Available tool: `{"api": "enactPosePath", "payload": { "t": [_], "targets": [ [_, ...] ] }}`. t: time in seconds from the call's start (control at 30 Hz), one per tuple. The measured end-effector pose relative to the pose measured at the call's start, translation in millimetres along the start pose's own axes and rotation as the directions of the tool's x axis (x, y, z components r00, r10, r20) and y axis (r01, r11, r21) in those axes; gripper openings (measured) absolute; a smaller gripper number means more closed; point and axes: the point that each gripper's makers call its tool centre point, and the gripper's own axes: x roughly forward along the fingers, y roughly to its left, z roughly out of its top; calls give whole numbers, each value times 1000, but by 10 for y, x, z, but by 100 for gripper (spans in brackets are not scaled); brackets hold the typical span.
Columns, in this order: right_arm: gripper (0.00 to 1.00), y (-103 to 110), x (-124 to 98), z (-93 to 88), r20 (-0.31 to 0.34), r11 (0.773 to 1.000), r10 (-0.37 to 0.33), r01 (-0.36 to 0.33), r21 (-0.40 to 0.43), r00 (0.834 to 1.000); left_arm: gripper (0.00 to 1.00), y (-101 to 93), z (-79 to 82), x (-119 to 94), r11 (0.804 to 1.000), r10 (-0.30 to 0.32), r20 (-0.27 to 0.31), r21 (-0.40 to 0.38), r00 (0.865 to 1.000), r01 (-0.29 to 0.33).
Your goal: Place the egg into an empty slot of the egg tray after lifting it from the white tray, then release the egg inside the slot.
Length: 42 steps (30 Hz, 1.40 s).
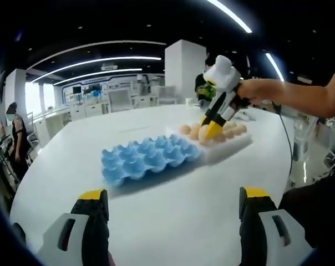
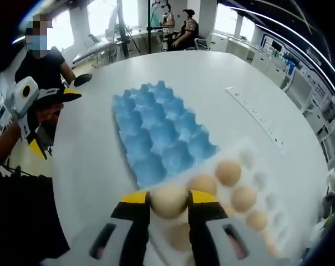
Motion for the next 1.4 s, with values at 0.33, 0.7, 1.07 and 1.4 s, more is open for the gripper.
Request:
{"api": "enactPosePath", "payload": {
  "t": [0.33,0.7,1.07,1.4],
  "targets": [
    [27,72,65,174,32,1000,21,-21,-2,999,100,69,-25,-19,1000,13,-6,-15,1000,-13],
    [27,207,151,329,54,999,39,-38,-16,998,100,127,-59,-71,1000,22,-11,-17,1000,-22],
    [27,294,242,477,62,998,59,-57,-37,996,100,153,-81,-86,999,28,-10,-29,1000,-29],
    [27,394,323,615,53,995,80,-76,-69,995,100,199,-70,-90,999,33,-9,-33,999,-34]
  ]
}}
